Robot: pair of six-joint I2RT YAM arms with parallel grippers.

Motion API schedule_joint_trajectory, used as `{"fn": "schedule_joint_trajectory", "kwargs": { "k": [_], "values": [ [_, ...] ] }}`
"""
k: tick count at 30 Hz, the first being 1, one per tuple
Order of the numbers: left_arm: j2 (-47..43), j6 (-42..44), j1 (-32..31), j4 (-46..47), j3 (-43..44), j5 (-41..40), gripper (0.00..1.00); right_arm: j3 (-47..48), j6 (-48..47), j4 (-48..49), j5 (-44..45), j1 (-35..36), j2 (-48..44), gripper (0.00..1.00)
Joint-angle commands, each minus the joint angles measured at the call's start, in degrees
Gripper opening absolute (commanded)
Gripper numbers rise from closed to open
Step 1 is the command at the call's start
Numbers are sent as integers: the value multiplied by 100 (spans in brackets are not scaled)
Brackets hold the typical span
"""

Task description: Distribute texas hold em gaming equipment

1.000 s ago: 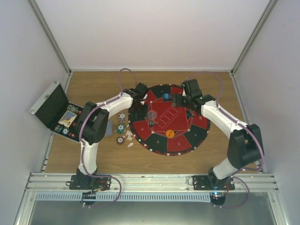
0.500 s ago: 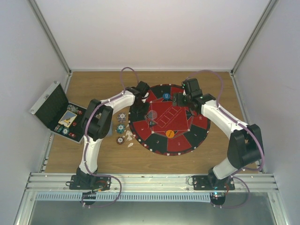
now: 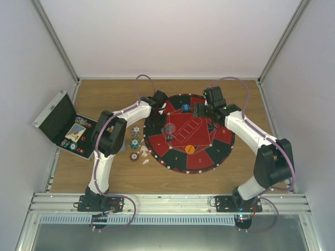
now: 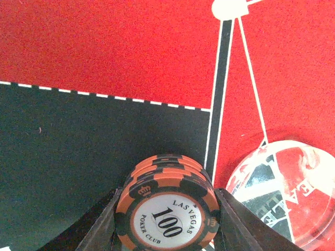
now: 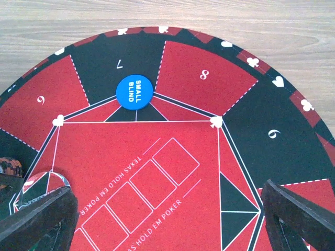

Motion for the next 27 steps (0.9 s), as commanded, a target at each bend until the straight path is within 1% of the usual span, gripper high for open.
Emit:
{"fn": "schedule_joint_trajectory", "kwargs": {
  "k": [1,16,19,23,25,27],
  "values": [
    [91,62,10,0,168,-97,45,195,-94,-7,125,-54,75,96],
    [1,30,14,-31,297,-93,52,209,-120,11,153,-51,34,96],
    [-167,-6,6,-21,352,-302,54,200,-117,22,159,-57,11,96],
    [-655,1,5,1,240,-346,59,192,-145,24,168,-54,-22,96],
    [-1100,18,-8,117,-128,-323,61,176,-171,43,173,-55,-50,96],
    [-1837,-7,-23,295,-731,-317,64,137,-211,98,170,-52,-97,96]
  ]
}}
